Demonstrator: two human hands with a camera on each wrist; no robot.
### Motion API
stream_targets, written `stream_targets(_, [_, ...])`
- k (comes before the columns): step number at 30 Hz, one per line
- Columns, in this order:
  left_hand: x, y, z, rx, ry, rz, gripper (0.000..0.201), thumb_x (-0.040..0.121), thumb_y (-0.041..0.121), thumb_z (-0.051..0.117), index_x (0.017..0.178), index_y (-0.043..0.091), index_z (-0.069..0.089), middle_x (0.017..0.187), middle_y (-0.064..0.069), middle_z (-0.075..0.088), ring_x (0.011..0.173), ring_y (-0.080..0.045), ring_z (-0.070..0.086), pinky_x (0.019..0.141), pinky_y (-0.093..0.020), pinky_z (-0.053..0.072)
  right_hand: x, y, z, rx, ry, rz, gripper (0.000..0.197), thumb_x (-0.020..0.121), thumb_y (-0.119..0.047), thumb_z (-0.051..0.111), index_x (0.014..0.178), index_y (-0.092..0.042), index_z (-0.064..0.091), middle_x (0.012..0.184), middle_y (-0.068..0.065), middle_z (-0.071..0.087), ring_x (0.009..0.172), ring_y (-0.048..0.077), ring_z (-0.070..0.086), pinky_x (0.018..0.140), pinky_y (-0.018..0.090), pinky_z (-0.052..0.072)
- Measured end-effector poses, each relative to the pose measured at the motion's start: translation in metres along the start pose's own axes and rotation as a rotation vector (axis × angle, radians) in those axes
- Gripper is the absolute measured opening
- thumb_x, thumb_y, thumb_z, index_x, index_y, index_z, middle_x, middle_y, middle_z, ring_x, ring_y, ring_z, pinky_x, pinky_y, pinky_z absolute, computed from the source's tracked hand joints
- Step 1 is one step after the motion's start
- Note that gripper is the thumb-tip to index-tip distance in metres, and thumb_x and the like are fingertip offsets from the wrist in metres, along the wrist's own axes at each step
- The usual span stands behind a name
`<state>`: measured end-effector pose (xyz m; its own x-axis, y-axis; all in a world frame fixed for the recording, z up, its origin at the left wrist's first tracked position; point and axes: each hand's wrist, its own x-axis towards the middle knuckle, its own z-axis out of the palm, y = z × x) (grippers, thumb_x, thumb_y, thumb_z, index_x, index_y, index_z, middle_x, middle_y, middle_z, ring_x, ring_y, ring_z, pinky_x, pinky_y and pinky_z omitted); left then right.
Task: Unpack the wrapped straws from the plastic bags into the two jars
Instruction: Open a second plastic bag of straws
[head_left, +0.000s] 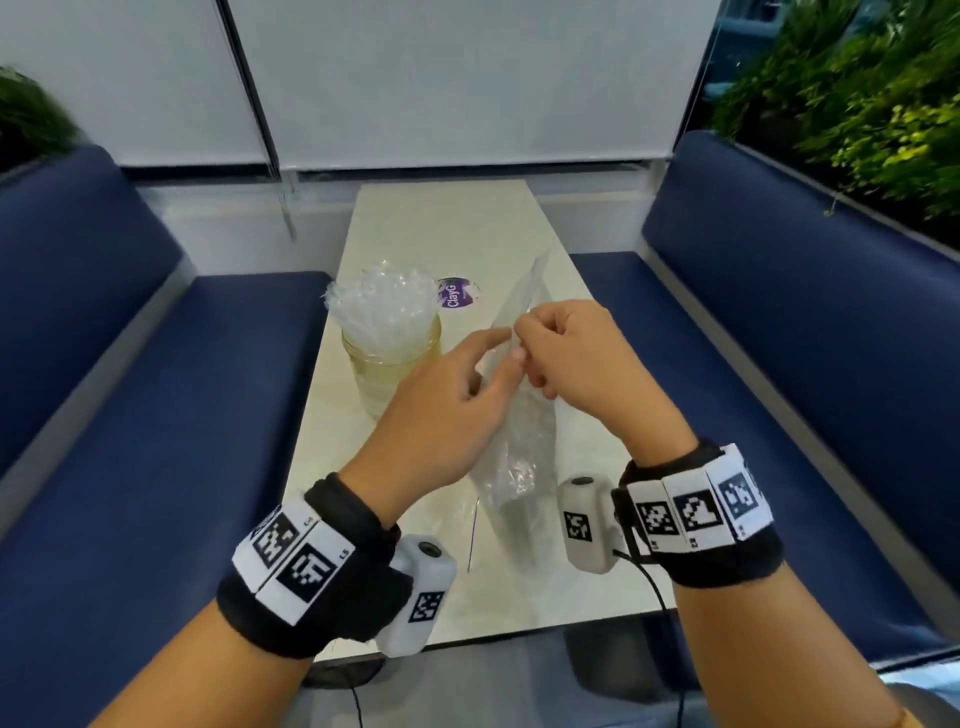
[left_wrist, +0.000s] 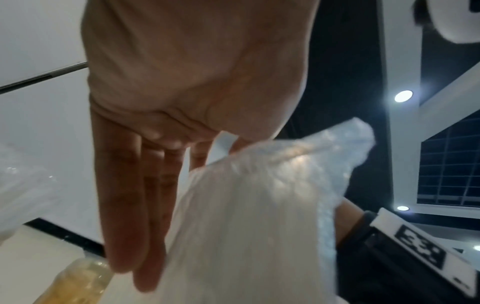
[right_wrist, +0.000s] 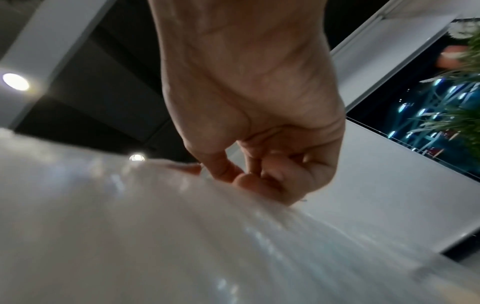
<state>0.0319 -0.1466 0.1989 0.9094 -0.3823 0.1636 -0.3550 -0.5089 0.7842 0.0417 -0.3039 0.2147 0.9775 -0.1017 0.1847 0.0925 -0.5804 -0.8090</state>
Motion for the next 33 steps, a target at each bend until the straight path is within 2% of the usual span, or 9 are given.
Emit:
stream_targets(3, [0.0, -0.011, 0.013, -0.018, -0.057, -0.04, 0.027, 0.101, 0.049, 0.047, 0.122, 0.036, 0.058, 0.047, 0.006, 0.048, 0.043, -0.011, 0.044, 0.054, -0.037, 0.044, -0.009, 0.014, 0.005, -0.008, -0.115, 0.108, 0.031, 0.093, -0.019, 0.051, 0.072, -0.002, 0.067, 0.056, 0.006, 0.061, 0.048, 0.014, 0.055, 0.051, 0.03, 0.049])
stream_targets(7, [0.0, -0.026, 0.034, 0.08, -0.099, -0.071, 0.014, 0.1, 0.042, 0.049, 0.103, 0.028, 0.053, 0.05, 0.006, 0.051, 0.043, -0.009, 0.042, 0.053, -0.032, 0.034, -0.021, 0.037, 0.011, 0.085, -0.189, 0.223, 0.03, 0.095, -0.017, 0.052, 0.068, -0.01, 0.064, 0.056, 0.004, 0.06, 0.049, 0.016, 0.056, 0.051, 0.029, 0.05])
stream_targets(12, [0.003, -0.028, 0.045, 0.184, -0.083, -0.12, 0.02, 0.099, 0.04, 0.047, 0.09, 0.024, 0.053, 0.063, 0.006, 0.054, 0.064, -0.021, 0.051, 0.059, -0.035, 0.037, -0.033, 0.054, 0.004, 0.173, -0.26, 0.232, 0.032, 0.103, -0.023, 0.051, 0.078, -0.01, 0.065, 0.064, 0.002, 0.062, 0.056, 0.014, 0.058, 0.054, 0.027, 0.051])
stream_targets(16, [0.002, -0.017, 0.051, 0.288, -0.048, -0.114, 0.019, 0.098, 0.036, 0.043, 0.087, 0.023, 0.051, 0.08, 0.002, 0.061, 0.08, -0.025, 0.058, 0.062, -0.035, 0.038, -0.037, 0.057, -0.001, 0.129, -0.216, 0.231, 0.029, 0.098, -0.016, 0.054, 0.07, -0.011, 0.063, 0.06, 0.002, 0.063, 0.055, 0.015, 0.062, 0.058, 0.032, 0.056])
stream_targets(19, [0.005, -0.013, 0.058, 0.328, -0.078, -0.09, 0.024, 0.101, 0.037, 0.04, 0.083, 0.023, 0.048, 0.096, 0.0, 0.052, 0.086, -0.027, 0.056, 0.073, -0.039, 0.044, -0.038, 0.059, -0.003, 0.126, -0.202, 0.241, 0.025, 0.093, -0.012, 0.056, 0.069, -0.007, 0.061, 0.058, 0.005, 0.061, 0.053, 0.016, 0.061, 0.058, 0.033, 0.056])
stream_targets(22, [0.014, -0.016, 0.062, 0.34, -0.156, -0.034, 0.033, 0.103, 0.035, 0.04, 0.071, 0.028, 0.038, 0.083, 0.004, 0.046, 0.082, -0.027, 0.054, 0.067, -0.037, 0.038, -0.038, 0.062, -0.005, 0.134, -0.174, 0.278, 0.028, 0.094, -0.014, 0.057, 0.067, -0.008, 0.057, 0.057, 0.006, 0.058, 0.05, 0.016, 0.057, 0.055, 0.029, 0.053])
stream_targets(26, [0.021, -0.017, 0.067, 0.242, -0.114, 0.021, 0.038, 0.1, 0.026, 0.048, 0.064, 0.031, 0.036, 0.075, 0.006, 0.046, 0.078, -0.025, 0.051, 0.067, -0.036, 0.036, -0.036, 0.063, -0.003, -0.056, -0.078, 0.271, 0.042, 0.097, -0.035, 0.053, 0.068, -0.007, 0.06, 0.053, 0.004, 0.059, 0.044, 0.015, 0.062, 0.056, 0.034, 0.058])
stream_targets(29, [0.021, -0.015, 0.07, 0.203, -0.073, 0.012, 0.036, 0.098, 0.026, 0.053, 0.063, 0.022, 0.043, 0.071, -0.002, 0.054, 0.074, -0.029, 0.053, 0.063, -0.036, 0.036, -0.035, 0.063, -0.006, -0.097, -0.11, 0.253, 0.038, 0.1, -0.031, 0.049, 0.073, -0.007, 0.061, 0.058, 0.003, 0.059, 0.048, 0.017, 0.062, 0.066, 0.043, 0.059])
stream_targets(33, [0.018, -0.005, 0.074, 0.151, -0.064, -0.008, 0.03, 0.095, 0.019, 0.055, 0.065, 0.014, 0.049, 0.069, -0.01, 0.059, 0.073, -0.033, 0.057, 0.062, -0.039, 0.04, -0.037, 0.064, -0.01, -0.151, -0.12, 0.212, 0.035, 0.098, -0.026, 0.049, 0.067, -0.012, 0.055, 0.059, 0.004, 0.059, 0.049, 0.014, 0.063, 0.07, 0.048, 0.06])
